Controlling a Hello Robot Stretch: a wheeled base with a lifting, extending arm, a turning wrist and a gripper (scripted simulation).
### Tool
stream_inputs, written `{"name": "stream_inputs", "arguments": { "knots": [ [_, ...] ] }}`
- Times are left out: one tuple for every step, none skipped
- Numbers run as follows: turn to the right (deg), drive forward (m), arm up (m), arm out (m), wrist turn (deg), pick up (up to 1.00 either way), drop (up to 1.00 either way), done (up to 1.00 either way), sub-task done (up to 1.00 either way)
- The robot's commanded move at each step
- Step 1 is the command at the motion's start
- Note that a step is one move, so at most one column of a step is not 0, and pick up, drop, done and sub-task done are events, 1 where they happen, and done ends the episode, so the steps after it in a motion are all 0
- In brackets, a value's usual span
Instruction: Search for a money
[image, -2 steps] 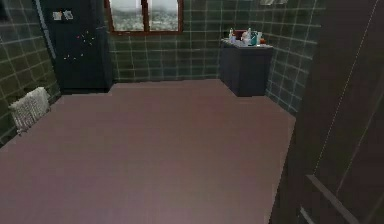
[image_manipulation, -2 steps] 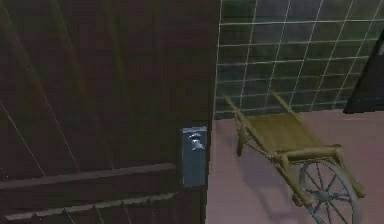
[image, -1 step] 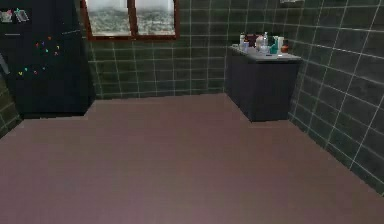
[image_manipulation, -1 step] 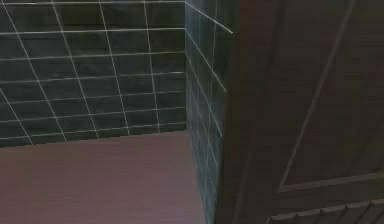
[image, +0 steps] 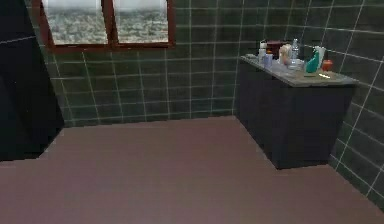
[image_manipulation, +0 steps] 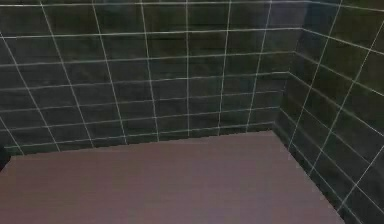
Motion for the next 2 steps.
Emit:
{"name": "stream_inputs", "arguments": {
  "knots": [
    [0.0,1.0,0.0,0.0,0.0,0.0,0.0,0.0,0.0],
    [3.0,0.0,0.0,0.0,0.0,0.0,0.0,0.0,0.0]
  ]
}}
